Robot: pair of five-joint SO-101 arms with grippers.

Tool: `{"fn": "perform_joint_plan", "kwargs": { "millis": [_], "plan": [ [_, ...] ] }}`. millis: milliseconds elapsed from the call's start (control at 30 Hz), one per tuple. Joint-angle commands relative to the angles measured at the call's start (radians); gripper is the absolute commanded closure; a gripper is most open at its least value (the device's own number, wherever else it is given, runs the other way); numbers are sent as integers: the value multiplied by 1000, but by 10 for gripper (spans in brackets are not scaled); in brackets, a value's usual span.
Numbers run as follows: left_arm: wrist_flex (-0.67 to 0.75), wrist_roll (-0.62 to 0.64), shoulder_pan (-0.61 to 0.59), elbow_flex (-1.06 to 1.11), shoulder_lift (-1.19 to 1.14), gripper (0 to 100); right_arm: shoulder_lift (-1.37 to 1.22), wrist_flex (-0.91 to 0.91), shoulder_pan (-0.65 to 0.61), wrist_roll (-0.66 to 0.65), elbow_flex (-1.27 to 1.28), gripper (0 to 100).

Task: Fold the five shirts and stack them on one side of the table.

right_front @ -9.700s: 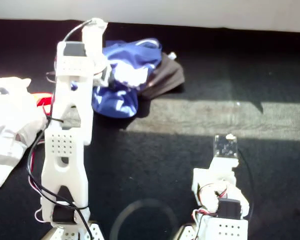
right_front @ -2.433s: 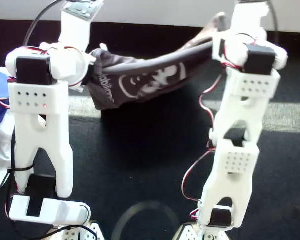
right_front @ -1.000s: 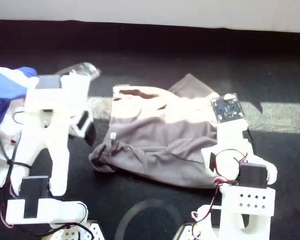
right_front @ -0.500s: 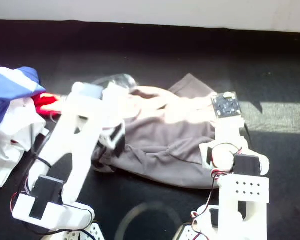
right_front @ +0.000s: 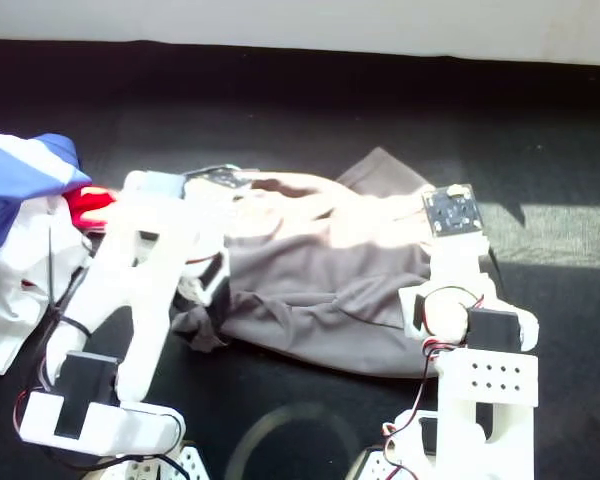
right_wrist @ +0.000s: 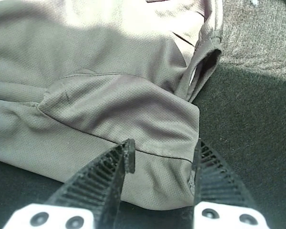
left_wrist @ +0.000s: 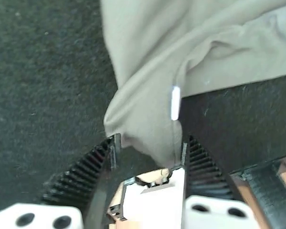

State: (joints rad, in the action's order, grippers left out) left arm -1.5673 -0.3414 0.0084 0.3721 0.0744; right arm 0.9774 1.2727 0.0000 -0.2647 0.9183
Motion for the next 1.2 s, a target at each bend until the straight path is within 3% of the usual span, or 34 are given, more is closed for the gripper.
{"fn": "perform_joint_plan", "kwargs": {
  "millis": [0, 333, 933, 1000, 1100, 1167],
  "plan": [
    [-31, -147, -96, -36, 33, 787, 1, -7, -5, 9, 1, 796],
    [-23, -203, -140, -81, 31, 787, 1, -7, -5, 9, 1, 796],
    [-23, -152, 7, 101, 30, 787, 1, -7, -5, 9, -1, 796],
    [-23, -152, 7, 101, 30, 827, 1, -8, -5, 9, -1, 796],
    [-14, -153, 4, 96, 30, 996, -5, -10, -5, 9, 1, 796],
    [6, -153, -13, 97, 33, 974, -5, -18, -4, 11, 10, 796]
  ]
}}
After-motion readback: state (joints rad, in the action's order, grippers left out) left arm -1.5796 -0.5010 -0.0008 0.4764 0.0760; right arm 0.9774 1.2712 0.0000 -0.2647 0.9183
